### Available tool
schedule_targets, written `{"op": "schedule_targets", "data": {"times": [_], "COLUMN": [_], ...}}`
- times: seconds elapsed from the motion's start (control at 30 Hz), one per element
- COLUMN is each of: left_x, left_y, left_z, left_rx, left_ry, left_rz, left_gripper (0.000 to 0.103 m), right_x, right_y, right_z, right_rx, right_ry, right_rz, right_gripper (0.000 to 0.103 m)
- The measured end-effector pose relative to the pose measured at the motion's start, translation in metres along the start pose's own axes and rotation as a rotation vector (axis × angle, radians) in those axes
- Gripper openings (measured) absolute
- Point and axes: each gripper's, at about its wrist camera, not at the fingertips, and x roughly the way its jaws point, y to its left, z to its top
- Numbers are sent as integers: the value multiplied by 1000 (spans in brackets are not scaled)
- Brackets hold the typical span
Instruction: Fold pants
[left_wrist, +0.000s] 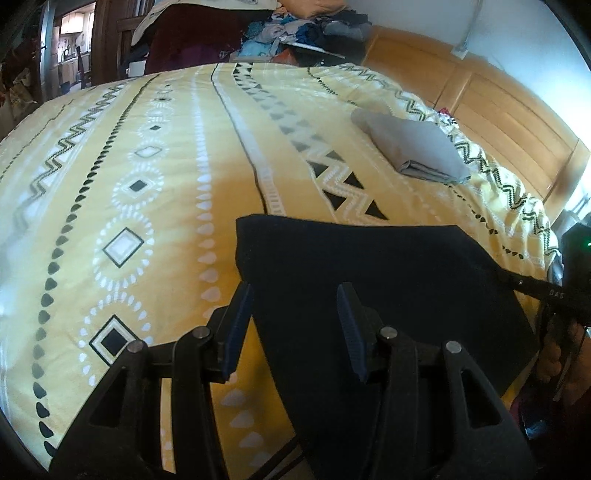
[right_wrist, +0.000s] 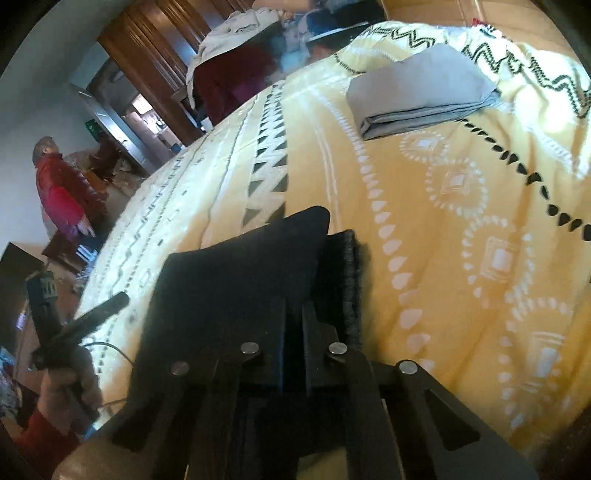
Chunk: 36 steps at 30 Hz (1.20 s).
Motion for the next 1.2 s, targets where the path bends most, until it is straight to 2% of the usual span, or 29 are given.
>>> {"op": "schedule_targets", "data": {"times": [0.1,0.2,0.3,0.4,0.47,0.5,0.53,0.6,0.63,0.67,0.73,0.8,0.83,0.87,0.93,1.0,1.03,1.1,1.13,1.2], "left_x": [-3,-36,-87,-140,-192,-207,-230,-273,-295,-324,-356,-381,-380,-375,-364,-366,-373,-398,-411,-462], "left_y": [12,30,56,87,100,98,95,77,65,51,38,24,18,3,-21,-38,-41,-42,-42,-47], "left_z": [-4,4,21,29,26,24,23,22,22,21,19,3,0,-9,-20,-37,-42,-50,-51,-55], "left_rx": [-31,-80,-127,-251,-323,-333,-346,-317,-285,-250,-229,-269,-274,-273,-243,-243,-266,-289,-281,-223], "left_ry": [8,-47,-141,-218,-313,-330,-347,-382,-392,-411,-453,-476,-462,-413,-344,-314,-317,-356,-387,-498], "left_rz": [14,6,7,0,-41,-47,-67,-130,-169,-241,-344,-454,-481,-497,-507,-592,-660,-726,-720,-712], "left_gripper": [48,48,48,48,53,61,64,64,66,68,86,91,91,91,90,89,89,89,89,90], "right_x": [14,13,8,-2,-13,-18,-23,-33,-38,-44,-60,-88,-104,-114,-141,-161,-172,-200,-215,-243], "right_y": [-13,-16,-13,-3,5,8,14,27,37,50,76,117,140,156,205,241,255,280,289,303], "right_z": [-6,-11,-9,-8,-8,-8,-10,-11,-11,-11,-10,-10,-12,-15,-28,-41,-46,-56,-61,-70], "right_rx": [25,22,-6,-60,-79,-87,-101,-142,-175,-220,-299,-391,-425,-442,-490,-528,-541,-539,-537,-562], "right_ry": [29,28,24,-3,-32,-43,-52,-67,-72,-81,-105,-156,-194,-212,-234,-237,-242,-270,-289,-349], "right_rz": [-20,-20,-3,-37,-37,-39,-42,-40,-41,-43,-28,34,74,108,253,350,381,470,512,546], "right_gripper": [8,8,14,17,17,17,17,17,18,19,23,39,42,43,47,51,53,62,65,74]}}
